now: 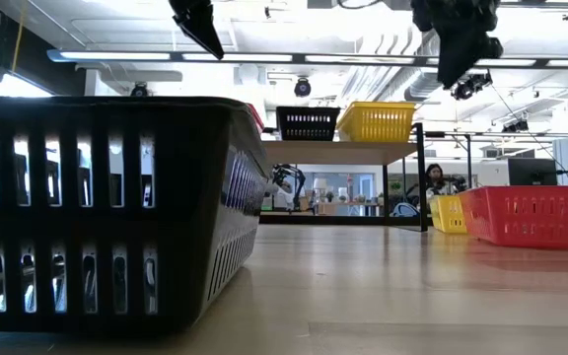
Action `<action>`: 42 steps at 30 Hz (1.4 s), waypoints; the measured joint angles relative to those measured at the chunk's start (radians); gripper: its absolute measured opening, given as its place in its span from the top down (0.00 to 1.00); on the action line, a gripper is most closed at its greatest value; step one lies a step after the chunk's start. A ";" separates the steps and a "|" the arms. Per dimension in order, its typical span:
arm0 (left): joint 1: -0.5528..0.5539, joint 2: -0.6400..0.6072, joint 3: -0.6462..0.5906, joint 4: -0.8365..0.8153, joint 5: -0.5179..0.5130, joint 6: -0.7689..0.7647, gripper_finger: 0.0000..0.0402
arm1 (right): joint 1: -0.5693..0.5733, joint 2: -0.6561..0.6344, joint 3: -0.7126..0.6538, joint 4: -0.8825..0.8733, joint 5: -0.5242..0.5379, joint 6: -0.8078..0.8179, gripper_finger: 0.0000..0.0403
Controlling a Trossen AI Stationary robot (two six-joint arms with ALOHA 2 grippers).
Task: Stack baskets on shelf by color
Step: Stack the yellow bin on the top of the yellow bin on the shelf
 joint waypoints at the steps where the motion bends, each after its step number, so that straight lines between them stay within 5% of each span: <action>1: 0.000 0.000 0.000 0.000 0.000 -0.009 0.57 | -0.001 -0.007 -0.026 0.011 0.000 0.004 0.76; 25: 0.000 0.000 0.000 -0.002 0.001 -0.068 0.57 | -0.003 -0.017 -0.446 0.182 0.098 0.136 0.67; 42: 0.000 0.000 0.000 -0.002 0.001 -0.068 0.57 | -0.005 -0.017 -0.461 0.212 0.172 -0.173 0.67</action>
